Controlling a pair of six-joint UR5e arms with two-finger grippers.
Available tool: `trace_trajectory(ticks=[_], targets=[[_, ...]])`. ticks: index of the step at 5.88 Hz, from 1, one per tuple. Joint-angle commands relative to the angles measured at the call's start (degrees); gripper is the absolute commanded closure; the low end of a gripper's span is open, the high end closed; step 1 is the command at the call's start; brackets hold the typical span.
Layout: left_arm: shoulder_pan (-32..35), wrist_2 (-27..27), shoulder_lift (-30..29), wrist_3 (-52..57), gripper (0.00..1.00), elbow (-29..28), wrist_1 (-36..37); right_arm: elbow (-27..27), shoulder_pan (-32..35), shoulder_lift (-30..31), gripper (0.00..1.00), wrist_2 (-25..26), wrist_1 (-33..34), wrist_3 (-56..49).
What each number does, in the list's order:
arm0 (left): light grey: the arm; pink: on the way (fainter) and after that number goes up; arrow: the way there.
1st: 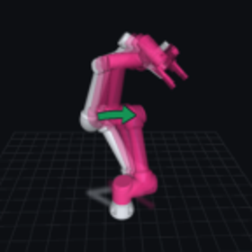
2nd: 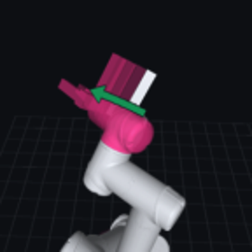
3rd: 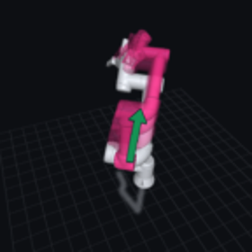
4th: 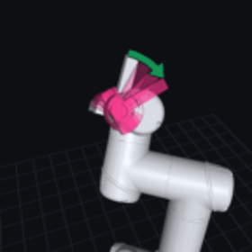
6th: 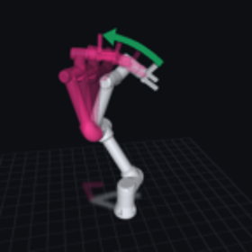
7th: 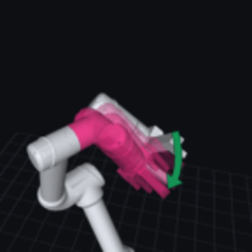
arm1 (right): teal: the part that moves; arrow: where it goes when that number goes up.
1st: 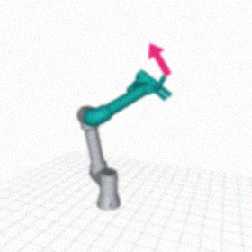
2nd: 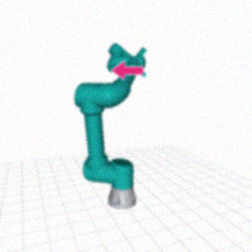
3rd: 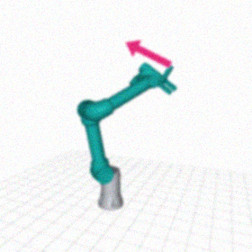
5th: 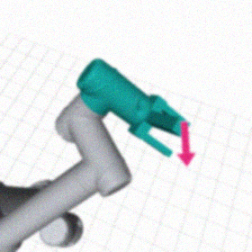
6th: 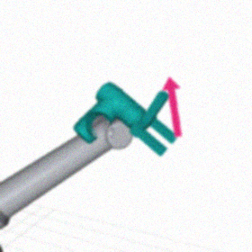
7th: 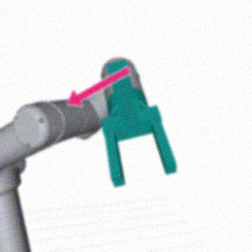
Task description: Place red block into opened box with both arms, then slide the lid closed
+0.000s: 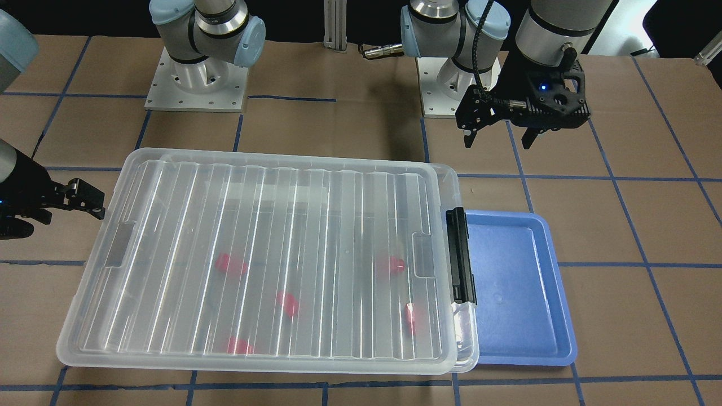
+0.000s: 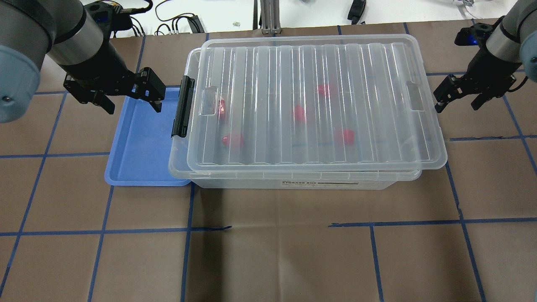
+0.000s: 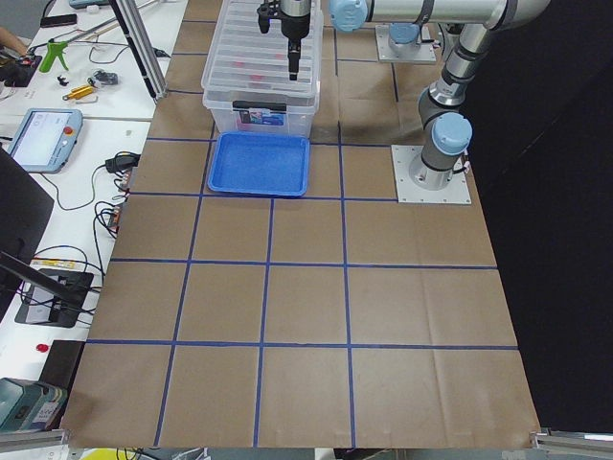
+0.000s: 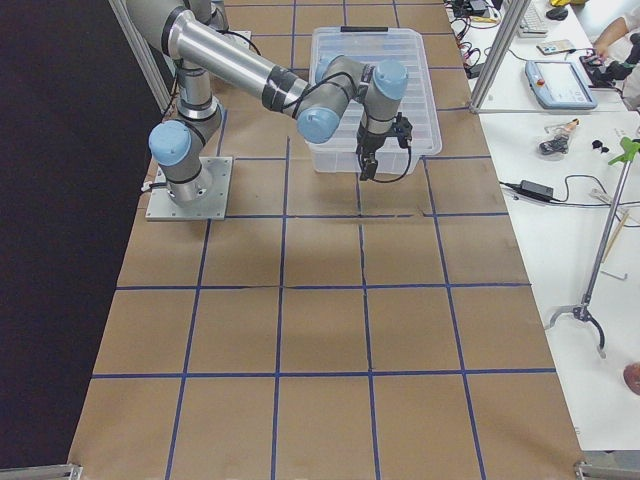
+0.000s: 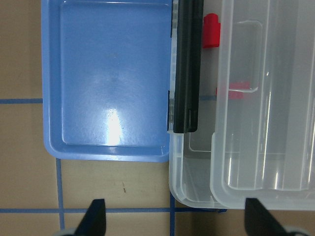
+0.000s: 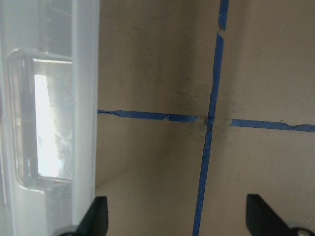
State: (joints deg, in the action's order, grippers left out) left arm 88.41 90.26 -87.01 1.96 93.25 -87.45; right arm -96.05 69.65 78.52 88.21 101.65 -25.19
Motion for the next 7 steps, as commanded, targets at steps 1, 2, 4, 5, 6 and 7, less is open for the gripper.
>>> trace_trajectory(ticks=[1, 2, 4, 5, 6, 7], targets=[[0.01, 0.00, 0.00, -0.03, 0.02, 0.00, 0.00, 0.07, 1.10, 0.06, 0.00, -0.50, 0.04, 0.14], [0.01, 0.00, 0.00, -0.03, 0.02, 0.00, 0.00, 0.60, 1.11, -0.03, 0.00, 0.03, 0.21, 0.14], [0.01, 0.00, 0.00, 0.06, 0.02, 0.00, 0.00, 3.66, 1.02, 1.19, 0.00, 0.82, 0.04, 0.05], [0.01, 0.00, 0.00, 0.06, 0.02, 0.00, 0.00, 6.20, 1.11, 2.94, 0.00, 1.69, -0.66, 0.22], [0.01, 0.00, 0.00, 0.06, 0.02, 0.09, 0.00, 7.71, 1.72, 6.00, 0.00, 1.00, -7.28, 4.58], [0.01, 0.00, -0.09, 0.06, 0.02, 0.00, 0.00, 8.24, 5.29, 7.95, 0.00, 0.74, -9.52, 11.67]])
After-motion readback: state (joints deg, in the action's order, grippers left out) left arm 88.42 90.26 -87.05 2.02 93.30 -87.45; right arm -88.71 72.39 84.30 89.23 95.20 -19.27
